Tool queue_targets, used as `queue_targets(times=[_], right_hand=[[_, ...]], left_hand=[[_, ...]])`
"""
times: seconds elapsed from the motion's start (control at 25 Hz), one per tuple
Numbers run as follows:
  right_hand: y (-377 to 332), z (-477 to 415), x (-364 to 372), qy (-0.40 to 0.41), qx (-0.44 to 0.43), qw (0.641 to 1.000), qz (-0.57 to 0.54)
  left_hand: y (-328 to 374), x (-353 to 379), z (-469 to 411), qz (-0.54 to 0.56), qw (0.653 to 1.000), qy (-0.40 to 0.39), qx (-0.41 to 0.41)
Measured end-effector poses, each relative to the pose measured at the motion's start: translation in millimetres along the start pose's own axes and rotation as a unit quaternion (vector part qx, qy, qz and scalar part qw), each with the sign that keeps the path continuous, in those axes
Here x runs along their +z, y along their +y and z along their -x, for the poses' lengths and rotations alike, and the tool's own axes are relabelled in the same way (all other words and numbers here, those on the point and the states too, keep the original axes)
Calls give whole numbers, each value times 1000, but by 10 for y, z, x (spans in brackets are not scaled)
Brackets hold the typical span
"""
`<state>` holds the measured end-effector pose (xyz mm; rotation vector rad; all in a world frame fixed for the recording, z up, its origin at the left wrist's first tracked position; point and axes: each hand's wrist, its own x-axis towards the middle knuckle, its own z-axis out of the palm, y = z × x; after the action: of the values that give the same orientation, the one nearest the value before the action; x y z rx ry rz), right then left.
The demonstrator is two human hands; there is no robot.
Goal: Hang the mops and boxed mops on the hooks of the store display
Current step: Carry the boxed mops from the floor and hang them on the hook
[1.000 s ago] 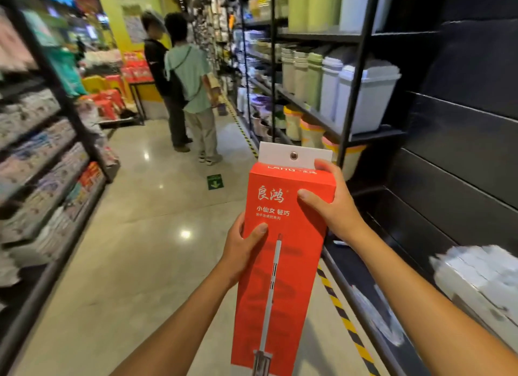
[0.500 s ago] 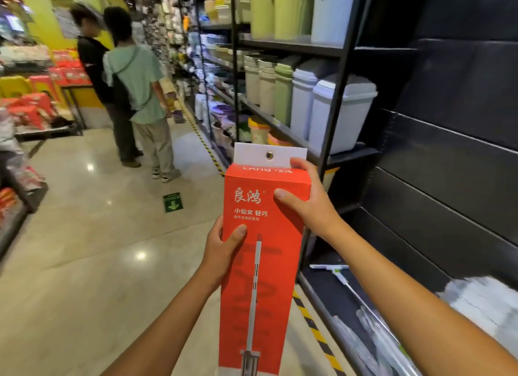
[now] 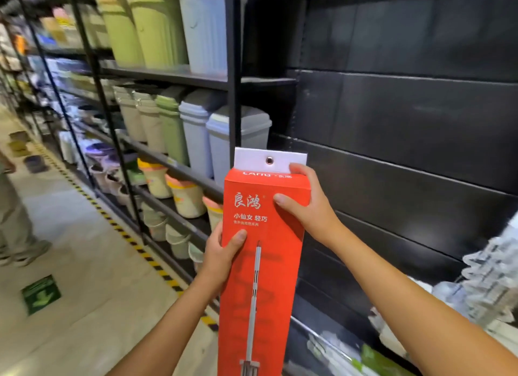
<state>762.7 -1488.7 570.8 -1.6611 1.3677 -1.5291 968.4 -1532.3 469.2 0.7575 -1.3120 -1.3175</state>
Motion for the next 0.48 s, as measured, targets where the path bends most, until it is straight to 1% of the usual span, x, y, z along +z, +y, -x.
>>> queue_targets(times=[0.16, 0.32, 0.48], right_hand=[[-58, -637, -294, 28, -33, 998, 37], [-302, -1222, -451, 42, -69, 995, 66], [-605, -1718, -549, 70, -96, 988, 94]], left_hand=[[219, 284, -713, 3, 999, -36, 40], [475, 451, -1356, 38, 995, -61, 72], [753, 547, -1980, 66, 988, -103, 89]])
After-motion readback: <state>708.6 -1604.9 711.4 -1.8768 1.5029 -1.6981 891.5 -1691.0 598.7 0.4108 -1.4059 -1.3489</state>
